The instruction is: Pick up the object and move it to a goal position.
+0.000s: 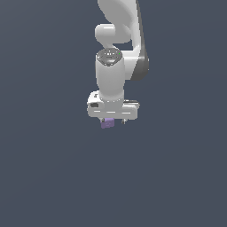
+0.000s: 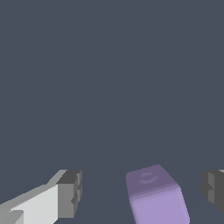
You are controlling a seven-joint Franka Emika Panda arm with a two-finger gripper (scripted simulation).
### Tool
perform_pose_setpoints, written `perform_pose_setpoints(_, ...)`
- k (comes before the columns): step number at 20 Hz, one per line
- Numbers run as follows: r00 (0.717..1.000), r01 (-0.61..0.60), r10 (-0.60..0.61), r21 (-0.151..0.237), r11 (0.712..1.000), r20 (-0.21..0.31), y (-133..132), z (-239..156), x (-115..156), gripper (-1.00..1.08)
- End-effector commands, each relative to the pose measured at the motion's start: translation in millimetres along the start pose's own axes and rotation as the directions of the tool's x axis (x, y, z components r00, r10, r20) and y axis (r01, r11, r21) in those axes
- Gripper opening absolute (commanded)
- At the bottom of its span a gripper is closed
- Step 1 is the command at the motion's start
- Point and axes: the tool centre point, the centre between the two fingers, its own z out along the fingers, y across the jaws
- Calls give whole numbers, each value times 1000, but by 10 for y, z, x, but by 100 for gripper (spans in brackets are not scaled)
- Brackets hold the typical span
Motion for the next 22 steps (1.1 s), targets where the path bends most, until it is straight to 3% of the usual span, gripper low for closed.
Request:
perform_pose_setpoints(1, 999, -40, 40, -1, 999, 1, 13, 26, -27, 100)
perform_pose_setpoints(6, 989, -146, 146, -4, 989, 4, 49, 95, -101, 100)
perform_pose_setpoints(11, 960, -279, 279, -9, 960, 7, 96, 179, -198, 100)
perform_pose_setpoints(16, 911, -412, 412, -15, 911, 8, 148, 262, -300, 100)
perform_pose_setpoints(22, 828, -560, 561, -22, 828, 7, 213, 357, -426, 100)
